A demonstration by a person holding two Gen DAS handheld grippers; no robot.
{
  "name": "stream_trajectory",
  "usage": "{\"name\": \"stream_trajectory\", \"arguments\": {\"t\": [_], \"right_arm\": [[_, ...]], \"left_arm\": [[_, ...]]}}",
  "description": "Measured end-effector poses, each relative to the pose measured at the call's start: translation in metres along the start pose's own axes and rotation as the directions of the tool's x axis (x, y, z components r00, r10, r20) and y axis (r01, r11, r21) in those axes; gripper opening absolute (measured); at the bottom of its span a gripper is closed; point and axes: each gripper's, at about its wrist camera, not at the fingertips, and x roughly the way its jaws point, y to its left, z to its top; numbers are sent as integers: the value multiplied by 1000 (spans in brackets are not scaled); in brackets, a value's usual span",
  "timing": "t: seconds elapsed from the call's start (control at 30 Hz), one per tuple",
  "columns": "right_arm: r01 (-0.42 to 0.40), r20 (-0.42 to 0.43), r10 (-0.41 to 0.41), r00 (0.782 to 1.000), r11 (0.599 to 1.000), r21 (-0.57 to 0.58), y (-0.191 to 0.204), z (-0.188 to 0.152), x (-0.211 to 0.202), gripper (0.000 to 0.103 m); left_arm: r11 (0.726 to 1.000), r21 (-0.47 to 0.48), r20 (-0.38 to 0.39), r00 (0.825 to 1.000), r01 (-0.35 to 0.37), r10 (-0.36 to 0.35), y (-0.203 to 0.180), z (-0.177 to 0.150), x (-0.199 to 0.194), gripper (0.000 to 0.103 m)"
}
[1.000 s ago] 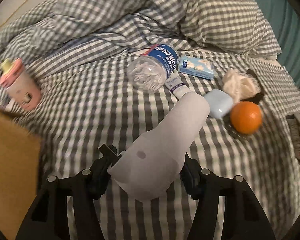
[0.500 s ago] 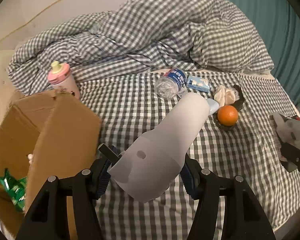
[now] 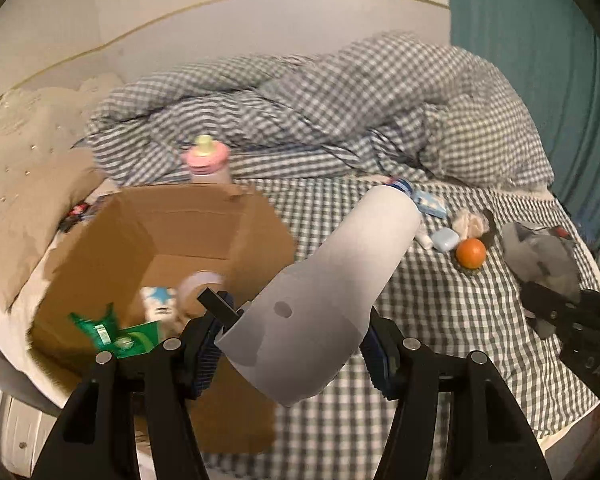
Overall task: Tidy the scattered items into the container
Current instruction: 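Carry the tissue pack and white bottle over the cardboard box with both tools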
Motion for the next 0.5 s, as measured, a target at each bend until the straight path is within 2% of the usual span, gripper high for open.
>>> {"name": "stream_trajectory", "arguments": {"t": [0.23,0.33,0.5], "right_arm": [[-99,-3,100,995,988,-120,91,14,8,27],[-138,-19,137,990,976,-171,128,17,16,27],[-184,-43,179,983,948,-260,188,29,32,27]], "left_arm": [[993,-94,2,997,-72,72,76,-15,-19,62],[984,-144,-19,994,-107,106,114,-24,-17,62],[968,-203,-39,989,-148,143,156,-32,-13,62]]}}
